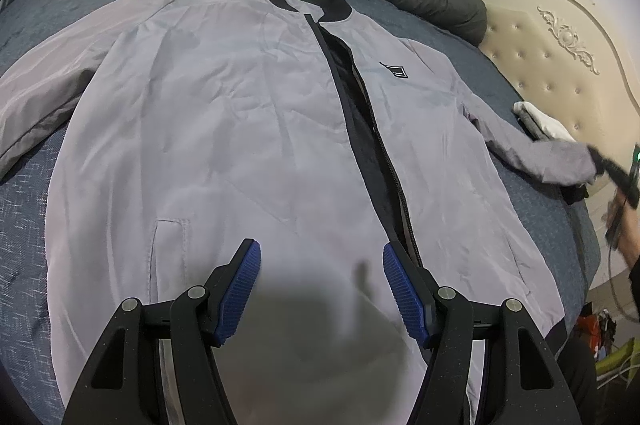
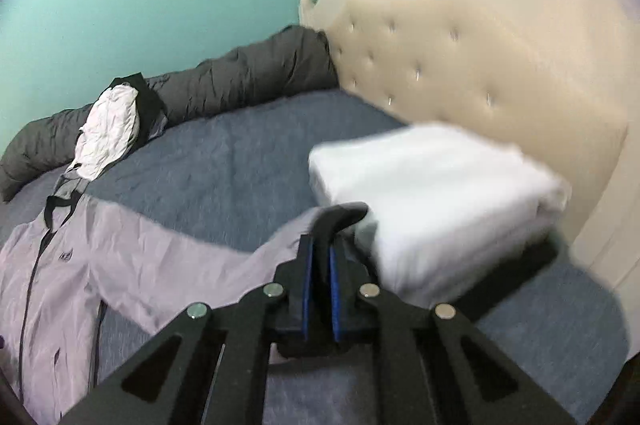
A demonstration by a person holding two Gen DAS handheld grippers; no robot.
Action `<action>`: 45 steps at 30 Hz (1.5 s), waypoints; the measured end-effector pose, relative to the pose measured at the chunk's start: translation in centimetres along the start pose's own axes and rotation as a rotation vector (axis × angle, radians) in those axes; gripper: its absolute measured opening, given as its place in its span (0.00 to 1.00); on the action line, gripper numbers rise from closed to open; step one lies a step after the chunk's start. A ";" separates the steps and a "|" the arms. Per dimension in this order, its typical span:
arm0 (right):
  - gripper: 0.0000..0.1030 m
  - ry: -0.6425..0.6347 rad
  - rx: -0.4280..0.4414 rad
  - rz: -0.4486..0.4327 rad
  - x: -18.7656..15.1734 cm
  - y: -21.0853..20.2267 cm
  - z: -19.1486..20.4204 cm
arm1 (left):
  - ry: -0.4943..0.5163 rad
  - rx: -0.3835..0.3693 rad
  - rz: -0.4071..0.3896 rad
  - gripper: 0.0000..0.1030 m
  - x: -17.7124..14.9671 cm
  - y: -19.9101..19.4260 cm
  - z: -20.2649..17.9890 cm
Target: Fold clothes
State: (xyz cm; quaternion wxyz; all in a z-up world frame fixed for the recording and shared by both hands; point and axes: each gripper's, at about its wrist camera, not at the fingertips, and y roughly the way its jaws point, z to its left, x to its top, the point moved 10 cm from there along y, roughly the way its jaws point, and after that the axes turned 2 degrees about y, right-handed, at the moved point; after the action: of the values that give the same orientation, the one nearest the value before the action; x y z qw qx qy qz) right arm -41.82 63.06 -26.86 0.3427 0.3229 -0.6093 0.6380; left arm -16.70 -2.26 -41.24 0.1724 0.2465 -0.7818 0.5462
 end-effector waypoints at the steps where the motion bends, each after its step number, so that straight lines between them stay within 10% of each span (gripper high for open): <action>1: 0.07 -0.002 -0.012 -0.009 1.1 -0.1 -0.5 | 0.000 0.000 -0.001 0.66 0.0 -0.1 0.0; 9: 0.07 0.023 -0.110 -0.038 6.2 3.0 -1.4 | -0.001 0.004 -0.008 0.66 0.2 -0.3 0.4; 26: 0.07 0.114 -0.205 0.055 2.7 2.9 -4.7 | -0.006 -0.001 -0.016 0.66 0.5 -0.6 0.4; 33: 0.09 0.070 -0.070 0.011 3.4 -0.3 0.0 | -0.006 -0.006 -0.027 0.66 0.6 -1.4 0.2; 45: 0.26 0.100 0.392 0.127 -3.8 -1.2 21.0 | -0.180 0.011 -0.025 0.66 0.3 -5.7 5.8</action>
State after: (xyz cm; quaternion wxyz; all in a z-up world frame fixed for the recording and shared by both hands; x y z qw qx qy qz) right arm -38.79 41.93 -28.33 0.2623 0.3120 -0.4751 0.7799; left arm -13.70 -9.39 -38.68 0.1070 0.3052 -0.7879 0.5240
